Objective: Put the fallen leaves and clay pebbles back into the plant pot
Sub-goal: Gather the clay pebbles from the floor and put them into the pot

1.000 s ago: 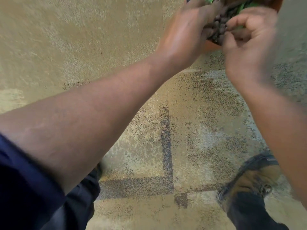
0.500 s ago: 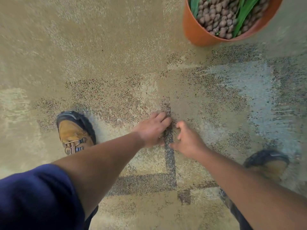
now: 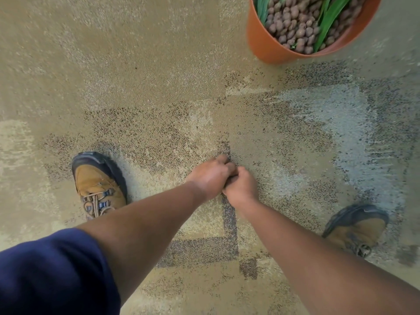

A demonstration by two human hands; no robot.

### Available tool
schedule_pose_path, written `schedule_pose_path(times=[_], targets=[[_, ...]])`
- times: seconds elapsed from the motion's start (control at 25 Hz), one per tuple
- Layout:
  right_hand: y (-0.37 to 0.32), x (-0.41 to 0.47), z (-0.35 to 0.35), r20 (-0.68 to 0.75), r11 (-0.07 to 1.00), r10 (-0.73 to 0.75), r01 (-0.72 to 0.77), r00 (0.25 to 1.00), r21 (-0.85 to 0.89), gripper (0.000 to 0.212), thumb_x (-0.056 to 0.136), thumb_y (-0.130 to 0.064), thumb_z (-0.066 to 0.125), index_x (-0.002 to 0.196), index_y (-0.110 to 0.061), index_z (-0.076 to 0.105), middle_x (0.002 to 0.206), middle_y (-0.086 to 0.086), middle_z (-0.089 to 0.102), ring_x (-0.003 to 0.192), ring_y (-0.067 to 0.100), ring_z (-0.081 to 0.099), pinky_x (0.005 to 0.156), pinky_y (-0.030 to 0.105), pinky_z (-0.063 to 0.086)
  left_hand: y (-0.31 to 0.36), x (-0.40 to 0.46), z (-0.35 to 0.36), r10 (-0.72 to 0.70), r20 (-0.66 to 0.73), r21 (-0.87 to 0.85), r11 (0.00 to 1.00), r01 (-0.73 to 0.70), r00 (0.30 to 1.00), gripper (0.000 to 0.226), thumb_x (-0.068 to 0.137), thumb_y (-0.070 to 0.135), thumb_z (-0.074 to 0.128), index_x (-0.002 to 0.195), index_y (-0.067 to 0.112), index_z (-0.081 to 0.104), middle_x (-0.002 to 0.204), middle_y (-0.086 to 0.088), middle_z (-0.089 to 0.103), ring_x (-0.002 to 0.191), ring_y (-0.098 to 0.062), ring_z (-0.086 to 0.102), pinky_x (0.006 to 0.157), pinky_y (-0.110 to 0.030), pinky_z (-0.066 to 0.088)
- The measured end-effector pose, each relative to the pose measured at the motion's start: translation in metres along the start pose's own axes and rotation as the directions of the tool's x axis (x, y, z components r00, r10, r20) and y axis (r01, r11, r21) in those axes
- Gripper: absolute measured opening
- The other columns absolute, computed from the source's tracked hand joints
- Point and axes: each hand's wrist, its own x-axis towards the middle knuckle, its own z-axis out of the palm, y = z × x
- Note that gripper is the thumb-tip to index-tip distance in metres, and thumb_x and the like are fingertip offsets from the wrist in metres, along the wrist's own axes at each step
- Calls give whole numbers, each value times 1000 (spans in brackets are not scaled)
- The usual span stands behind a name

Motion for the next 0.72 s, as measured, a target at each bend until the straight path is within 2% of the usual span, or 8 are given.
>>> schedule_pose_path(times=[0.12, 0.32, 0.4, 0.48, 0.52, 0.6, 0.68, 0.72], targets=[[-1, 4, -12, 19, 1000, -22, 22, 1000, 3, 17, 98, -2, 60, 94, -18, 63, 90, 3, 71, 79, 21, 71, 72, 41, 66, 1, -2, 5, -39, -15, -37, 999, 38, 999, 12, 99, 22, 64, 109, 19, 71, 95, 2, 55, 84, -17, 59, 74, -32, 60], [-15, 10, -32, -2, 998, -59, 59, 998, 36, 23, 96, 2, 65, 107, -18, 63, 102, -1, 72, 95, 18, 72, 78, 26, 61, 0, -1, -2, -109, -24, -108, 989, 105, 994, 18, 97, 3, 60, 92, 18, 70, 93, 2, 57, 85, -16, 65, 66, -21, 57], [-31, 6, -47, -56, 989, -127, 130, 990, 67, 22, 96, 1, 64, 109, -16, 65, 102, -2, 71, 96, 17, 72, 81, 26, 61, 8, 6, -24, -130, -118, -217, 971, 102, 984, 21, 95, 0, 59, 83, 15, 67, 93, 2, 60, 83, -16, 66, 65, -20, 57], [-59, -4, -71, -184, 952, -245, 272, 952, 137, 19, 97, -2, 63, 102, -21, 66, 97, -3, 71, 90, 17, 72, 79, 31, 64, 24, 21, -64, -77, -327, -288, 957, -21, 942, 15, 93, 6, 63, 80, 11, 69, 90, 2, 64, 79, -16, 63, 67, -27, 59], [-77, -10, -87, -278, 904, -331, 388, 902, 182, 22, 97, -3, 64, 97, -25, 65, 96, -4, 70, 88, 18, 72, 77, 32, 64, 34, 33, -89, -29, -460, -280, 953, -115, 888, 13, 91, 10, 63, 79, 9, 69, 86, -1, 65, 77, -18, 63, 67, -33, 58], [-115, -19, -126, -469, 729, -515, 654, 718, 201, 28, 95, -3, 65, 93, -30, 62, 94, -6, 69, 84, 13, 70, 74, 29, 61, 53, 60, -145, 78, -683, -208, 933, -295, 727, 13, 84, 14, 62, 77, 5, 69, 82, -8, 66, 74, -23, 63, 62, -37, 55], [-146, -17, -160, -559, 592, -634, 800, 534, 92, 23, 93, -3, 63, 98, -26, 62, 92, -10, 66, 78, -2, 63, 71, 19, 54, 65, 88, -188, 135, -770, -109, 935, -336, 624, 10, 79, 11, 62, 77, 4, 69, 85, -11, 67, 74, -24, 63, 60, -36, 53], [-156, -12, -172, -563, 576, -664, 817, 492, 33, 19, 93, -5, 62, 100, -22, 63, 91, -12, 65, 75, -7, 59, 70, 16, 51, 67, 99, -203, 155, -768, -58, 949, -309, 621, 11, 79, 11, 62, 79, 4, 70, 88, -10, 68, 77, -25, 64, 62, -37, 52]])
